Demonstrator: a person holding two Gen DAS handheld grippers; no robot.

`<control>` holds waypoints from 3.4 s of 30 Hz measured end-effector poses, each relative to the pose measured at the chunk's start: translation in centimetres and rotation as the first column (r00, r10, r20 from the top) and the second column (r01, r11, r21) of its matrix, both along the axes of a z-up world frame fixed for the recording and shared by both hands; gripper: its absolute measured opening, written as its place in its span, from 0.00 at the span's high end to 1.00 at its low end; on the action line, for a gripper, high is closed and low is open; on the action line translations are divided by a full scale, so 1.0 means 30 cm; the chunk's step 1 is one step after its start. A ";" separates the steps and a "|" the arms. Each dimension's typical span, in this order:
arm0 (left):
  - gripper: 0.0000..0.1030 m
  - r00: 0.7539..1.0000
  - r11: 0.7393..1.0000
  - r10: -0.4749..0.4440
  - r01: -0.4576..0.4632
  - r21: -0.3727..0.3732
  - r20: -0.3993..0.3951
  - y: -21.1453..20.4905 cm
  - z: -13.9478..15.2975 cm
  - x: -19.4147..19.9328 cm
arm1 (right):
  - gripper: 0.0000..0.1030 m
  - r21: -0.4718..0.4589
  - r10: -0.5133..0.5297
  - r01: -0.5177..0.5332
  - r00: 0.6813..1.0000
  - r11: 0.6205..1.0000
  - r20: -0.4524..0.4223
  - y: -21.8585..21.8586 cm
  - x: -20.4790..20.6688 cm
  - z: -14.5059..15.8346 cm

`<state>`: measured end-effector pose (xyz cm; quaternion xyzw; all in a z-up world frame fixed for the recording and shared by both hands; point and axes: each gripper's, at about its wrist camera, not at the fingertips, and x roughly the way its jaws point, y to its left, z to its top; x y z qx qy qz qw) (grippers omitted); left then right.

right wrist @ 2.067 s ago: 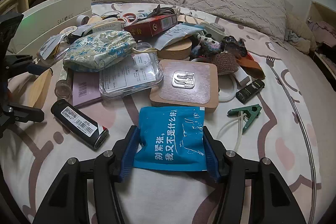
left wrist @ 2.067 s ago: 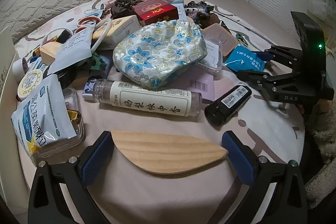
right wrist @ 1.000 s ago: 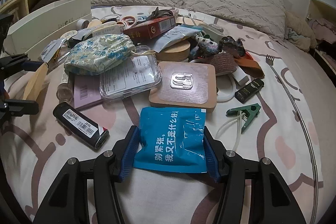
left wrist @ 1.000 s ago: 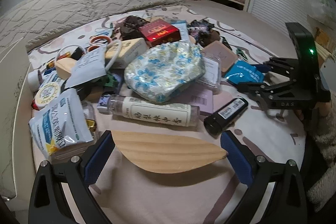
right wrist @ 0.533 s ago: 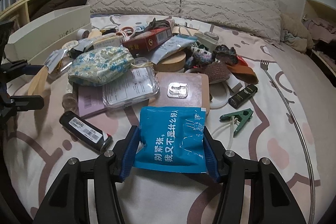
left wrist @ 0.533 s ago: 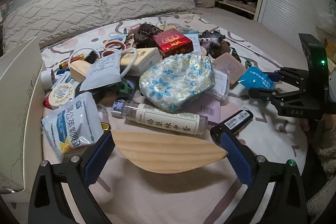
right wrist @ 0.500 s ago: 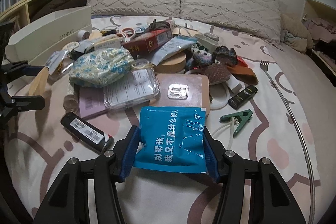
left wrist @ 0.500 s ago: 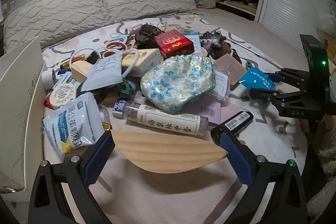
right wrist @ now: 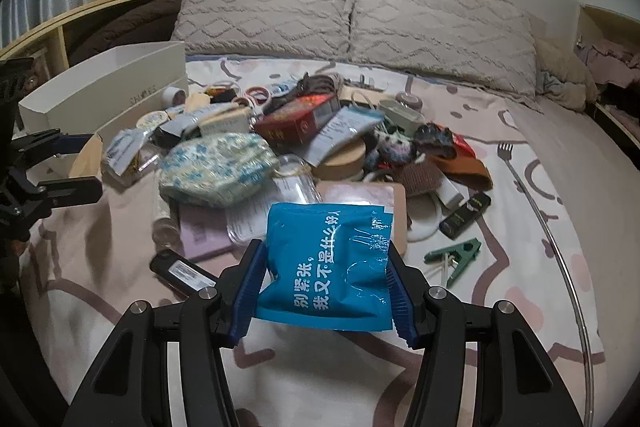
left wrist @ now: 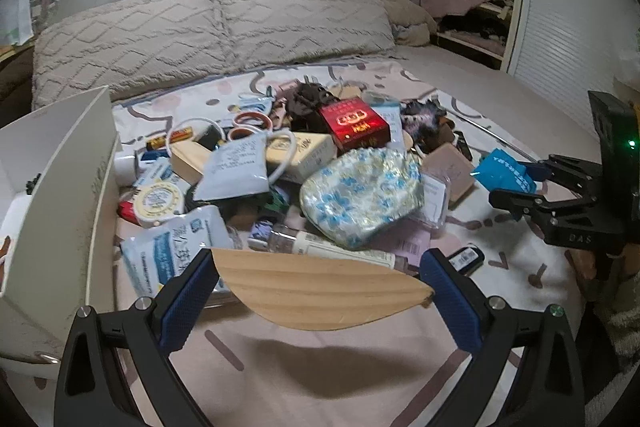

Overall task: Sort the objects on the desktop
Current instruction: 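Lift the blue packet with the right gripper while the left gripper holds the spatula, then carry the spatula and blue packet over the white shoebox with both grippers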

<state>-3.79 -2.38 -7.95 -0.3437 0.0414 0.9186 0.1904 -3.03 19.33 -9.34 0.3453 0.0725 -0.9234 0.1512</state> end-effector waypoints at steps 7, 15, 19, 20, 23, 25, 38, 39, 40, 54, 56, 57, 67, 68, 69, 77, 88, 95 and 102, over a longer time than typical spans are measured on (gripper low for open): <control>0.02 0.998 0.999 0.042 -0.042 0.017 -0.048 -0.012 0.059 0.017 | 0.44 -0.033 0.011 -0.013 0.999 0.999 -0.035 -0.039 0.016 0.068; 0.02 0.991 0.996 0.081 -0.076 0.053 -0.102 -0.030 0.131 0.023 | 0.44 -0.059 0.025 -0.031 0.995 0.998 -0.095 -0.092 0.022 0.168; 0.02 0.985 0.992 0.110 -0.101 0.070 -0.131 -0.047 0.179 0.018 | 0.44 -0.072 0.032 -0.041 0.992 0.997 -0.119 -0.119 0.013 0.215; 0.02 0.984 0.992 0.110 -0.100 0.074 -0.138 -0.052 0.189 0.020 | 0.44 -0.078 0.035 -0.045 0.992 0.996 -0.124 -0.126 0.009 0.229; 0.02 0.977 0.990 0.129 -0.117 0.077 -0.169 -0.069 0.233 0.021 | 0.44 -0.092 0.046 -0.059 0.989 0.994 -0.137 -0.144 -0.005 0.265; 0.02 0.971 0.987 0.154 -0.141 0.081 -0.184 -0.089 0.264 0.018 | 0.44 -0.102 0.052 -0.067 0.988 0.992 -0.146 -0.159 -0.017 0.290; 0.02 0.909 0.939 0.341 -0.318 0.130 -0.241 -0.250 0.436 -0.010 | 0.44 -0.167 0.089 -0.123 0.976 0.978 -0.197 -0.273 -0.095 0.428; 0.02 0.904 0.933 0.356 -0.327 0.150 -0.237 -0.273 0.447 -0.011 | 0.44 -0.172 0.092 -0.128 0.975 0.977 -0.203 -0.280 -0.098 0.439; 0.02 0.900 0.928 0.368 -0.337 0.161 -0.235 -0.291 0.455 -0.012 | 0.44 -0.177 0.096 -0.134 0.973 0.975 -0.209 -0.291 -0.102 0.452; 0.02 0.777 0.803 0.583 -0.506 0.315 -0.239 -0.518 0.594 0.066 | 0.44 -0.229 0.177 -0.232 0.955 0.945 -0.239 -0.493 -0.174 0.534; 0.02 0.758 0.789 0.603 -0.523 0.322 -0.248 -0.534 0.605 0.076 | 0.44 -0.229 0.190 -0.245 0.953 0.942 -0.238 -0.528 -0.186 0.537; 0.02 0.749 0.782 0.613 -0.532 0.324 -0.252 -0.542 0.608 0.083 | 0.44 -0.231 0.194 -0.249 0.952 0.941 -0.237 -0.542 -0.191 0.542; 0.02 0.684 0.734 0.679 -0.637 0.237 -0.265 -0.612 0.548 0.059 | 0.44 -0.255 0.248 -0.301 0.943 0.919 -0.220 -0.669 -0.236 0.564; 0.02 0.675 0.725 0.688 -0.650 0.227 -0.265 -0.622 0.540 0.051 | 0.44 -0.259 0.255 -0.306 0.943 0.916 -0.214 -0.681 -0.241 0.564; 0.02 0.663 0.712 0.701 -0.669 0.213 -0.262 -0.634 0.525 0.045 | 0.44 -0.262 0.261 -0.311 0.943 0.913 -0.208 -0.693 -0.245 0.563; 0.02 0.642 0.664 0.745 -0.739 0.114 -0.180 -0.730 0.404 -0.028 | 0.44 -0.258 0.300 -0.326 0.944 0.909 -0.135 -0.814 -0.276 0.530; 0.02 0.658 0.663 0.749 -0.747 0.055 -0.081 -0.776 0.289 -0.083 | 0.44 -0.265 0.335 -0.328 0.942 0.907 -0.021 -0.951 -0.316 0.489; 0.02 0.688 0.686 0.726 -0.726 -0.045 -0.022 -0.783 0.216 -0.114 | 0.44 -0.264 0.331 -0.312 0.943 0.913 0.028 -1.007 -0.359 0.502; 0.02 0.703 0.703 0.711 -0.708 -0.066 0.019 -0.794 0.183 -0.125 | 0.44 -0.227 0.354 -0.323 0.929 0.919 0.110 -1.109 -0.391 0.499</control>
